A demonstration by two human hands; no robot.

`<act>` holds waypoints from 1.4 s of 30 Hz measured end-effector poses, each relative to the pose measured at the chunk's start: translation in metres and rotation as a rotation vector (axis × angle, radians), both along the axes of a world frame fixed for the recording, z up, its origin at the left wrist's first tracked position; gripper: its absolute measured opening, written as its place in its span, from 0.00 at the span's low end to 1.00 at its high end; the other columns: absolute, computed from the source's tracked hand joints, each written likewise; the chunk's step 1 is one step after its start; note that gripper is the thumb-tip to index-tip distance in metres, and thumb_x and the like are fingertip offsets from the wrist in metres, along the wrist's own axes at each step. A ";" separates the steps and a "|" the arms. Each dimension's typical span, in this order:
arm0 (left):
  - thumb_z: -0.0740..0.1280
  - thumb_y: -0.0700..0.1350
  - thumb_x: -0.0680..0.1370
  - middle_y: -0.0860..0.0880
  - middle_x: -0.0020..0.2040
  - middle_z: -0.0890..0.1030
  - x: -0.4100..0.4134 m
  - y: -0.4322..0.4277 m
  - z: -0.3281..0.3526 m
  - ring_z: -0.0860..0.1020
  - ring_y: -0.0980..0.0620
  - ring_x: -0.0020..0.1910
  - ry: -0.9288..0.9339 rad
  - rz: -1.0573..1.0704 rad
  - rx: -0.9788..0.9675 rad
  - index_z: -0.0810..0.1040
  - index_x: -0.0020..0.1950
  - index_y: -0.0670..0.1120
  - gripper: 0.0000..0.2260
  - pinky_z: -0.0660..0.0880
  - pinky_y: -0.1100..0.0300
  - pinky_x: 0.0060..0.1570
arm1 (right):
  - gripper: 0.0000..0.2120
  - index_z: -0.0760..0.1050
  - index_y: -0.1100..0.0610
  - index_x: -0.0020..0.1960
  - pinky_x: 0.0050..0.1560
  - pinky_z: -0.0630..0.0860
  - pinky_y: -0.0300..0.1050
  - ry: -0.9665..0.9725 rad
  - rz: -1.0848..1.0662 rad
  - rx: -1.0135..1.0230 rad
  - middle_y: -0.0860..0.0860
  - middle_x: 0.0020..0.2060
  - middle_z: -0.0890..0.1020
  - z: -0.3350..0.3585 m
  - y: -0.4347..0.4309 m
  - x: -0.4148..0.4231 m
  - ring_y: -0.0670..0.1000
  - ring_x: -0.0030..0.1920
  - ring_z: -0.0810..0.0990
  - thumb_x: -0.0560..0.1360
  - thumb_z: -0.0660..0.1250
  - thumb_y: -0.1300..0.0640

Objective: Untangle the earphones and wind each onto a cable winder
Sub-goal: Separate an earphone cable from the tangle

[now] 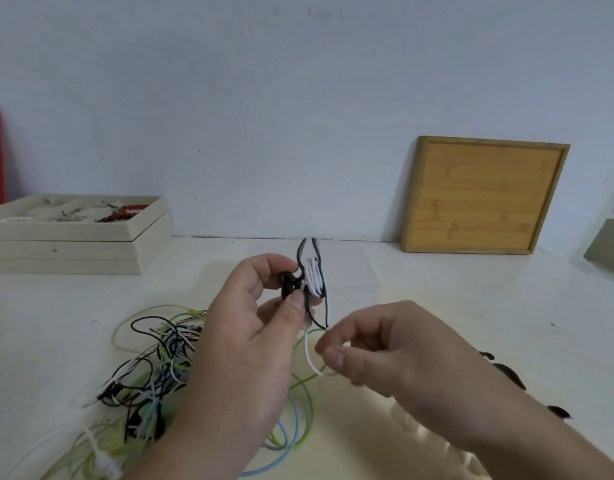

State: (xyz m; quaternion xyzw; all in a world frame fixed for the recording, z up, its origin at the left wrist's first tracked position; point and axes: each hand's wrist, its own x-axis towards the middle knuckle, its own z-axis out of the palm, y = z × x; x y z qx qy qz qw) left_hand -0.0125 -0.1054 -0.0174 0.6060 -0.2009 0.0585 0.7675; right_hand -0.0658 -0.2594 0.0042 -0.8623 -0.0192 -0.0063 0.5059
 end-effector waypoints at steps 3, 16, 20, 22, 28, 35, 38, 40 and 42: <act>0.67 0.36 0.79 0.52 0.45 0.84 0.003 0.001 -0.002 0.81 0.52 0.40 -0.027 0.095 0.056 0.78 0.50 0.54 0.11 0.74 0.56 0.46 | 0.04 0.86 0.50 0.44 0.39 0.75 0.39 0.071 0.120 -0.023 0.45 0.29 0.81 0.005 -0.004 -0.004 0.42 0.33 0.75 0.75 0.73 0.54; 0.69 0.38 0.77 0.57 0.42 0.82 0.002 0.006 -0.008 0.80 0.57 0.41 -0.245 0.221 0.425 0.77 0.50 0.59 0.14 0.73 0.65 0.41 | 0.09 0.83 0.55 0.39 0.34 0.67 0.35 -0.185 0.206 0.143 0.60 0.29 0.75 0.012 -0.012 -0.010 0.45 0.31 0.70 0.70 0.73 0.49; 0.71 0.40 0.76 0.60 0.45 0.82 -0.001 0.007 -0.005 0.81 0.58 0.49 -0.325 0.202 0.526 0.77 0.51 0.61 0.14 0.72 0.69 0.44 | 0.08 0.83 0.57 0.37 0.33 0.70 0.30 -0.265 0.081 0.335 0.55 0.29 0.78 0.014 -0.014 -0.011 0.43 0.30 0.75 0.66 0.73 0.51; 0.71 0.39 0.76 0.61 0.46 0.81 -0.004 0.007 -0.004 0.80 0.60 0.50 -0.379 0.185 0.567 0.77 0.51 0.61 0.15 0.73 0.69 0.43 | 0.06 0.84 0.56 0.38 0.38 0.72 0.35 -0.288 -0.028 0.383 0.52 0.31 0.80 0.012 -0.017 -0.009 0.46 0.32 0.76 0.67 0.73 0.53; 0.72 0.35 0.74 0.64 0.48 0.81 -0.009 0.006 0.000 0.79 0.65 0.51 -0.443 0.111 0.608 0.78 0.51 0.60 0.18 0.70 0.76 0.46 | 0.09 0.83 0.51 0.37 0.33 0.71 0.33 -0.398 -0.363 0.130 0.56 0.30 0.79 0.015 -0.014 -0.007 0.54 0.32 0.75 0.75 0.70 0.56; 0.71 0.36 0.75 0.62 0.47 0.82 -0.007 0.006 -0.002 0.80 0.61 0.51 -0.384 -0.016 0.594 0.78 0.50 0.60 0.17 0.71 0.73 0.46 | 0.09 0.83 0.50 0.35 0.27 0.67 0.31 -0.414 -0.452 0.033 0.52 0.28 0.79 0.016 -0.011 -0.006 0.44 0.26 0.70 0.74 0.73 0.56; 0.70 0.41 0.74 0.58 0.47 0.84 -0.006 0.005 -0.003 0.82 0.58 0.50 -0.307 -0.110 0.496 0.79 0.51 0.60 0.13 0.74 0.69 0.50 | 0.10 0.83 0.50 0.35 0.26 0.67 0.31 -0.356 -0.460 0.023 0.54 0.29 0.80 0.012 -0.014 -0.003 0.52 0.29 0.74 0.75 0.71 0.54; 0.68 0.43 0.72 0.54 0.47 0.85 -0.007 0.004 -0.003 0.82 0.56 0.48 -0.209 -0.206 0.386 0.80 0.50 0.58 0.12 0.78 0.61 0.51 | 0.12 0.83 0.52 0.36 0.23 0.65 0.30 -0.253 -0.437 0.042 0.57 0.27 0.77 0.012 -0.015 -0.003 0.50 0.25 0.70 0.77 0.70 0.52; 0.67 0.41 0.72 0.50 0.46 0.85 -0.008 0.002 -0.002 0.83 0.53 0.47 -0.150 -0.254 0.276 0.81 0.49 0.56 0.12 0.80 0.59 0.48 | 0.15 0.83 0.51 0.34 0.21 0.63 0.29 -0.156 -0.392 0.059 0.50 0.22 0.72 0.011 -0.015 -0.002 0.43 0.21 0.67 0.78 0.68 0.51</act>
